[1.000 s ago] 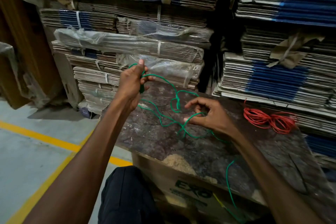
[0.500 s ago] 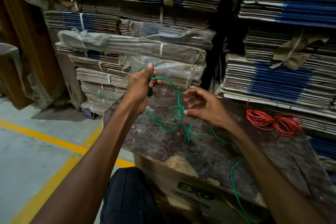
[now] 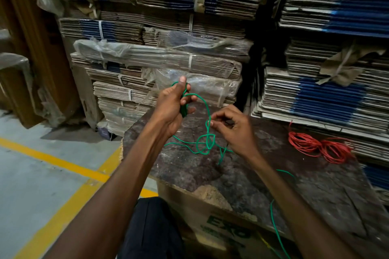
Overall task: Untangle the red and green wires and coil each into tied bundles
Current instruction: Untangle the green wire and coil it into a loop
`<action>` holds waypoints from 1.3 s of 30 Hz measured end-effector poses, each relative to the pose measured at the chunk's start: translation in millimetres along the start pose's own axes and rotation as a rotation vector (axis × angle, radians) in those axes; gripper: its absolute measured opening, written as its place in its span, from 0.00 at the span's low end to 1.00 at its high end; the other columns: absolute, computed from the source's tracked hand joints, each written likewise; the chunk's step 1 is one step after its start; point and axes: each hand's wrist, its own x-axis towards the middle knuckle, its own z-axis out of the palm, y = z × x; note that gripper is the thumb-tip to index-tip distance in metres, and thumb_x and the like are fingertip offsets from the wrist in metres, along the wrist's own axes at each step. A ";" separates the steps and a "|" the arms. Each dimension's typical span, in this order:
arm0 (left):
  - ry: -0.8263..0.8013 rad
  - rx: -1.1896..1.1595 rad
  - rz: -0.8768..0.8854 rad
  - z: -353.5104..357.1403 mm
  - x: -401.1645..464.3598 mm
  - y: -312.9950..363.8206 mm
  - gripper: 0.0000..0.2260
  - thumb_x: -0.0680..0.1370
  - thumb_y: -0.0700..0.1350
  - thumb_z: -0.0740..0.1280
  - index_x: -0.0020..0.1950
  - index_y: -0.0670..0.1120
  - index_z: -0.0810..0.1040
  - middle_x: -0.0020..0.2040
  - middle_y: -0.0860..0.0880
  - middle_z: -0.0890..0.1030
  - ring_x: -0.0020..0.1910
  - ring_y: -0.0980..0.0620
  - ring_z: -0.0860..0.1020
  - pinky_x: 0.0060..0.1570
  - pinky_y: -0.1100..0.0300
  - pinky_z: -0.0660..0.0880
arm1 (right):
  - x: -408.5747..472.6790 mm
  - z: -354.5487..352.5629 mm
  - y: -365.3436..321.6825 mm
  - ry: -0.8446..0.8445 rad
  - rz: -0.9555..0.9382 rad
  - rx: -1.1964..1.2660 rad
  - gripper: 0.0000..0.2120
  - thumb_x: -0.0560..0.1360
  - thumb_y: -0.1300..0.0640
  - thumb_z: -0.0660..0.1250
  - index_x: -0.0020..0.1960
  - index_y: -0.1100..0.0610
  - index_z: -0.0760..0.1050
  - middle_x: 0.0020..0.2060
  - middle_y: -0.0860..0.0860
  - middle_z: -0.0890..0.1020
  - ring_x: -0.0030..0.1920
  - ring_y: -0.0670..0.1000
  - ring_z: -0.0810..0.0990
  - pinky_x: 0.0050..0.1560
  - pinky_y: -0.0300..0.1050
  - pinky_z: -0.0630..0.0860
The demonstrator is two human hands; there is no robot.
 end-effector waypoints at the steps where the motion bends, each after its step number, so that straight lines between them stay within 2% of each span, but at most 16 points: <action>1: -0.004 -0.012 -0.004 1.0 0.1 -0.5 0.12 0.82 0.52 0.60 0.41 0.49 0.72 0.21 0.55 0.67 0.30 0.59 0.77 0.38 0.52 0.73 | -0.7 0.3 0.3 -0.016 -0.003 0.000 0.03 0.71 0.61 0.72 0.44 0.58 0.81 0.40 0.53 0.76 0.40 0.44 0.75 0.42 0.36 0.71; 3: -0.013 -0.025 -0.005 2.6 0.9 -1.4 0.12 0.82 0.53 0.60 0.41 0.49 0.73 0.21 0.55 0.66 0.31 0.59 0.77 0.40 0.52 0.72 | -2.3 2.1 2.1 -0.051 -0.033 -0.026 0.02 0.73 0.64 0.70 0.44 0.58 0.79 0.41 0.52 0.76 0.43 0.46 0.74 0.45 0.39 0.70; 5: -0.011 -0.022 -0.005 4.1 2.3 -1.9 0.13 0.82 0.53 0.60 0.40 0.50 0.73 0.22 0.55 0.66 0.32 0.58 0.77 0.41 0.52 0.72 | -5.7 6.0 4.3 -0.042 -0.023 0.007 0.02 0.75 0.63 0.68 0.45 0.58 0.77 0.40 0.48 0.76 0.44 0.45 0.75 0.48 0.39 0.70; 7: 0.010 -0.014 -0.006 4.5 4.5 -2.2 0.13 0.81 0.54 0.60 0.41 0.50 0.73 0.22 0.55 0.66 0.32 0.59 0.77 0.42 0.52 0.72 | -10.9 8.3 -0.5 -0.029 0.121 0.176 0.02 0.77 0.60 0.64 0.47 0.58 0.74 0.39 0.45 0.79 0.43 0.42 0.77 0.50 0.37 0.73; 10: 0.061 0.005 0.007 2.3 8.1 -3.3 0.13 0.81 0.53 0.60 0.41 0.49 0.73 0.21 0.55 0.67 0.32 0.59 0.77 0.40 0.54 0.71 | -18.5 7.5 -11.9 -0.032 0.337 0.443 0.05 0.78 0.54 0.63 0.46 0.56 0.70 0.34 0.44 0.78 0.39 0.42 0.76 0.43 0.43 0.81; 13: 0.128 0.025 0.033 -5.1 12.7 -4.6 0.13 0.82 0.52 0.60 0.40 0.49 0.73 0.21 0.55 0.68 0.31 0.57 0.75 0.37 0.56 0.70 | -21.2 -2.1 -24.3 -0.002 0.369 0.534 0.05 0.78 0.57 0.59 0.45 0.57 0.70 0.33 0.46 0.75 0.37 0.45 0.76 0.36 0.47 0.83; 19: 0.259 0.062 0.013 -37.3 20.1 -13.6 0.13 0.81 0.53 0.61 0.40 0.49 0.73 0.20 0.55 0.68 0.27 0.60 0.75 0.34 0.58 0.69 | -14.6 -34.6 -33.7 0.156 0.375 0.559 0.08 0.81 0.58 0.56 0.44 0.57 0.69 0.28 0.44 0.73 0.29 0.43 0.74 0.24 0.39 0.75; 25: 0.309 0.032 0.002 -58.9 17.9 -18.1 0.14 0.82 0.50 0.61 0.38 0.48 0.72 0.22 0.55 0.69 0.25 0.58 0.72 0.27 0.63 0.70 | -3.2 -64.3 -30.0 0.318 0.502 0.707 0.12 0.83 0.60 0.52 0.42 0.54 0.67 0.26 0.44 0.69 0.25 0.42 0.68 0.22 0.34 0.63; 27: 0.309 0.011 0.010 -63.1 17.1 -20.7 0.13 0.82 0.48 0.61 0.38 0.47 0.72 0.25 0.56 0.73 0.26 0.57 0.71 0.26 0.64 0.71 | 0.8 -70.5 -25.7 0.336 0.545 0.813 0.11 0.80 0.62 0.52 0.41 0.54 0.65 0.26 0.45 0.67 0.24 0.43 0.64 0.21 0.33 0.58; 30: 0.336 -0.013 -0.020 -74.5 17.7 -23.5 0.12 0.81 0.48 0.62 0.38 0.47 0.72 0.25 0.56 0.74 0.25 0.59 0.71 0.31 0.61 0.74 | 4.4 -78.8 -20.1 0.354 0.554 0.949 0.06 0.66 0.63 0.57 0.39 0.53 0.65 0.24 0.45 0.63 0.22 0.42 0.59 0.21 0.35 0.52; 32: 0.392 -0.062 -0.047 -93.1 18.1 -23.0 0.13 0.82 0.48 0.62 0.38 0.47 0.71 0.24 0.55 0.72 0.23 0.59 0.71 0.32 0.60 0.75 | 6.0 -90.5 -17.3 0.382 0.537 1.006 0.08 0.58 0.62 0.60 0.36 0.52 0.66 0.23 0.44 0.62 0.21 0.42 0.58 0.20 0.35 0.51; 34: 0.448 -0.067 -0.058 -114.8 18.3 -24.5 0.12 0.81 0.48 0.62 0.38 0.47 0.72 0.29 0.53 0.72 0.23 0.59 0.72 0.34 0.56 0.77 | 6.9 -101.9 -12.7 0.415 0.542 0.990 0.13 0.51 0.60 0.64 0.34 0.52 0.68 0.22 0.44 0.62 0.20 0.42 0.58 0.19 0.34 0.52; 35: 0.454 -0.053 -0.061 -122.0 17.9 -26.1 0.12 0.81 0.48 0.63 0.39 0.47 0.72 0.31 0.52 0.72 0.24 0.58 0.72 0.36 0.54 0.77 | 6.9 -104.0 -10.8 0.426 0.564 0.951 0.13 0.51 0.60 0.65 0.35 0.52 0.67 0.22 0.44 0.62 0.20 0.42 0.58 0.18 0.33 0.52; 36: 0.442 -0.035 -0.060 -125.7 17.5 -27.7 0.11 0.81 0.48 0.63 0.39 0.47 0.72 0.33 0.52 0.71 0.26 0.57 0.72 0.38 0.53 0.77 | 7.4 -103.3 -7.4 0.439 0.585 0.898 0.11 0.57 0.61 0.64 0.37 0.53 0.66 0.21 0.44 0.62 0.20 0.42 0.58 0.18 0.33 0.52; 37: 0.424 -0.013 -0.058 -126.3 17.4 -29.7 0.11 0.81 0.48 0.63 0.40 0.48 0.73 0.33 0.52 0.72 0.28 0.57 0.71 0.39 0.52 0.76 | 9.2 -100.1 -3.3 0.451 0.612 0.828 0.08 0.65 0.64 0.61 0.38 0.53 0.65 0.21 0.44 0.62 0.20 0.42 0.58 0.18 0.32 0.51; 39: 0.382 0.035 -0.052 -120.2 16.2 -33.1 0.11 0.81 0.48 0.62 0.40 0.48 0.73 0.30 0.55 0.74 0.29 0.57 0.69 0.38 0.54 0.75 | 17.0 -91.8 2.8 0.474 0.660 0.621 0.11 0.79 0.63 0.53 0.40 0.53 0.66 0.21 0.44 0.64 0.21 0.42 0.59 0.19 0.32 0.54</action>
